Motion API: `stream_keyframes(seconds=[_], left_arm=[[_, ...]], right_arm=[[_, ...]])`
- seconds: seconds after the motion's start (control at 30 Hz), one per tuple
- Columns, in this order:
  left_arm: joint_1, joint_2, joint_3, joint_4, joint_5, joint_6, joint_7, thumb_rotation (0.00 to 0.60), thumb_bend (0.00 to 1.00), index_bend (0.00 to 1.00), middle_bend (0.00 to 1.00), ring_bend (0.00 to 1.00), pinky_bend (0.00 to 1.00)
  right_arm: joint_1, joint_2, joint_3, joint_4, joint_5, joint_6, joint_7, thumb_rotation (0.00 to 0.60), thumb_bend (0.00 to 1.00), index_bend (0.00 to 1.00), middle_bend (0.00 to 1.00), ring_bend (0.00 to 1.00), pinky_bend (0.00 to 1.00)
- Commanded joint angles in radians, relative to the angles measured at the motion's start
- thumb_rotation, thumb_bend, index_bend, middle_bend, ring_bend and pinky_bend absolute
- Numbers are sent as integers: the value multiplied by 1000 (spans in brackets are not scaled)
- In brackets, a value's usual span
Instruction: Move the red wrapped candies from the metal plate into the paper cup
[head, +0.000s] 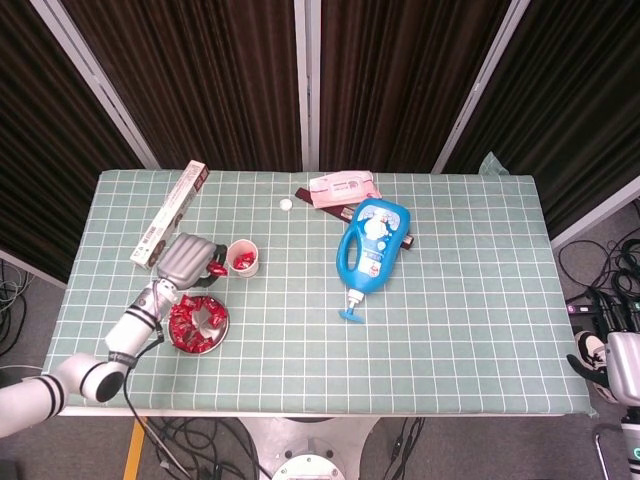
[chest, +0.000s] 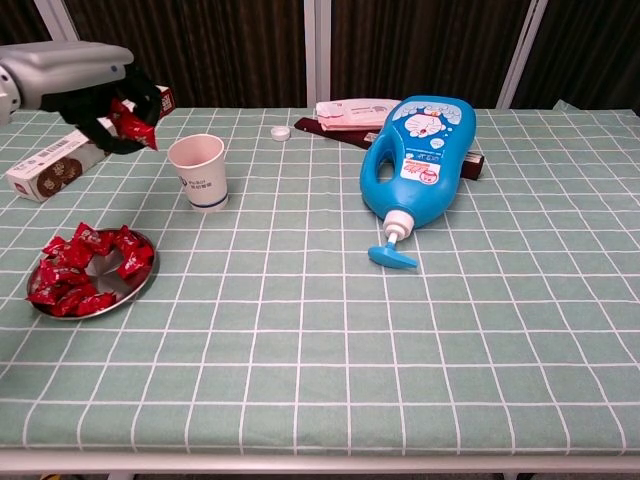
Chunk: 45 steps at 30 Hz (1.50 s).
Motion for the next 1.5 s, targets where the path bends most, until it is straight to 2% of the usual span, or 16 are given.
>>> stream_keyframes(seconds=[0.03,0.33,0.7,1.1,1.33,1.5], left_arm=[[-62,-45,-32,72,-49,-66,16,600,461,684,733,947,1000],[-135,-117,-40,190,-130,-150,38,600,462,666,726,946,1000],[-157,-131,-19,213,-142,-161,49,600,465,588,673,940,1000],[-165,-128,-5,206,-144,-158,39,600,467,535,632,937,1000],[-160,-107,-14,166,-126,-122,13,600,467,496,607,932,1000],[-140,-55,-24,95,-124,-79,2,600,466,492,599,930,1000]], right_arm=[[-2,0,0,2,2,1,2,600,58,0,115,47,299],[-6,1,2,6,14,0,-1,600,59,0,115,46,300],[-7,3,4,2,21,-2,-9,600,59,0,115,46,304],[-6,1,5,5,22,-5,-9,600,61,0,114,46,306],[-5,1,7,6,22,-5,-6,600,61,0,114,46,308],[-2,4,8,6,17,-6,-4,600,61,0,115,46,309]])
